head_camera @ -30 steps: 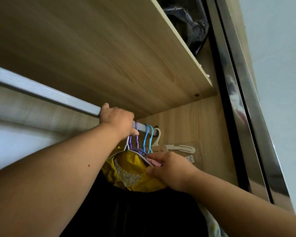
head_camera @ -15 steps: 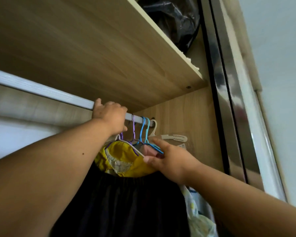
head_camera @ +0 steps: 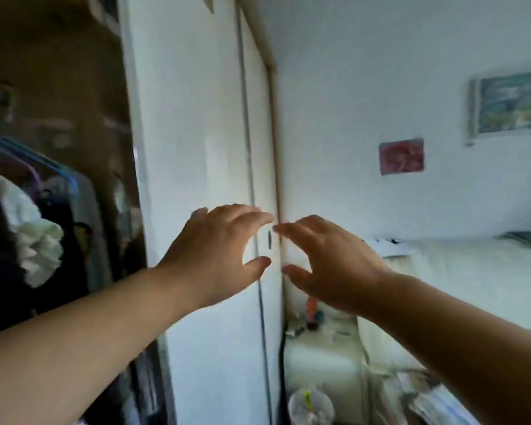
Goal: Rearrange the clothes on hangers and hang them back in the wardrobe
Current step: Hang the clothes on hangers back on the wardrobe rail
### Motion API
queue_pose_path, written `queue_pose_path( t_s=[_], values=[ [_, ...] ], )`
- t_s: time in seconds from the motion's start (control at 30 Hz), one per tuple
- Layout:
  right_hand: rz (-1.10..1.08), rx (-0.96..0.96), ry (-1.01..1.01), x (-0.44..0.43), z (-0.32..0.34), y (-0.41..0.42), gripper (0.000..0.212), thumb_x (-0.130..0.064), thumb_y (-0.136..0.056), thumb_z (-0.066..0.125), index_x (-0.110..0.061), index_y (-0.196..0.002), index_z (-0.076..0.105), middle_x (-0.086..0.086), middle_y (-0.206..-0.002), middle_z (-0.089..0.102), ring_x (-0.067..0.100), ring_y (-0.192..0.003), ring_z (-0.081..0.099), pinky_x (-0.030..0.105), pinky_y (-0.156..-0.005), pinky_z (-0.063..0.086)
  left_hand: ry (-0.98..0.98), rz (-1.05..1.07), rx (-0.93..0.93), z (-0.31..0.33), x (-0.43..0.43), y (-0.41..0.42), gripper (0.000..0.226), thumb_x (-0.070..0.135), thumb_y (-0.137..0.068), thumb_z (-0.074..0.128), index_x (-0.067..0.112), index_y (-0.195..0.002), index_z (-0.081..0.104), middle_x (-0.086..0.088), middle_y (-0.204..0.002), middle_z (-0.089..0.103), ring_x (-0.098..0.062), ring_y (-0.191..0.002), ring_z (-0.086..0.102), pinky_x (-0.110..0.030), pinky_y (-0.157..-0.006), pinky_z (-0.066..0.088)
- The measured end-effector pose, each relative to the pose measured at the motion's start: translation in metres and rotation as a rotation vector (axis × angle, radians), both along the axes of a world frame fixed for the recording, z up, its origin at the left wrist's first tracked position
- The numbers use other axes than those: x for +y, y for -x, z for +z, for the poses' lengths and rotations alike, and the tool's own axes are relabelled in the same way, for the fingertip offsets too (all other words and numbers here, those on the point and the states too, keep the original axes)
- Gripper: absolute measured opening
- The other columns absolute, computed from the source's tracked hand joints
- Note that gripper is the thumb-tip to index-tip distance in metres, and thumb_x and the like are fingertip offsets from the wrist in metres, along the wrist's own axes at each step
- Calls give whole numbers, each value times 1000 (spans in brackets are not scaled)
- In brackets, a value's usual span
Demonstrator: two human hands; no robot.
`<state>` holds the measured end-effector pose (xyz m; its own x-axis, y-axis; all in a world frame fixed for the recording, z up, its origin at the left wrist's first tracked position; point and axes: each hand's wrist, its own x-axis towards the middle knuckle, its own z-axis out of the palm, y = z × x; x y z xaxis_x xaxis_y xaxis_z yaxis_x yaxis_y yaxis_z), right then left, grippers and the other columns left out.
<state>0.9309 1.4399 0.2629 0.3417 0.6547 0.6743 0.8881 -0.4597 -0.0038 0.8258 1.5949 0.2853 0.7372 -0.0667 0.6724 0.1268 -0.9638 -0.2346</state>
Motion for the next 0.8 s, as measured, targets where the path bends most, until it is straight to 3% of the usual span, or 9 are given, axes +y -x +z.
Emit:
queue_pose_path(
  t_s=[0.1, 0.3, 0.47, 0.63, 0.8],
  values=[
    [-124, 108, 87, -88, -68, -25, 55, -43, -87, 55, -38, -138, 34, -5, -139, 40, 18, -125, 42, 35, -99, 42, 59, -113, 184, -70, -73, -44, 75, 63, -72, 28, 34, -140, 39, 8, -146, 41, -13, -134, 38, -42, -106, 28],
    [-440, 431, 172, -297, -216, -44, 55, -47, -80, 49, -35, -133, 43, 0, -135, 44, 26, -123, 46, 39, -99, 42, 158, -338, 578, -219, -285, -119, 75, 63, -80, 42, 30, -146, 27, 5, -151, 30, -16, -136, 33, -38, -109, 27],
    [-651, 690, 146, -431, -314, -24, 58, -41, -81, 61, -37, -135, 41, -1, -135, 46, 24, -122, 49, 37, -99, 43, 213, -448, 814, -316, -428, -138, 68, 54, -84, 51, 32, -144, 26, 6, -150, 30, -15, -137, 32, -39, -108, 26],
    [-834, 937, 101, -530, -399, 10, 55, -40, -82, 60, -37, -134, 43, -3, -132, 46, 21, -118, 51, 34, -95, 46, 170, -469, 1072, -393, -511, -142, 68, 41, -84, 54, 33, -145, 25, 6, -154, 24, -16, -140, 25, -46, -114, 19],
    [-1027, 1147, 71, -601, -483, 43, 59, -38, -80, 61, -35, -136, 41, -2, -131, 47, 19, -118, 51, 33, -94, 47, 98, -480, 1238, -467, -562, -149, 61, 42, -86, 52, 33, -142, 30, 6, -150, 28, -17, -137, 29, -44, -111, 21]
  ],
)
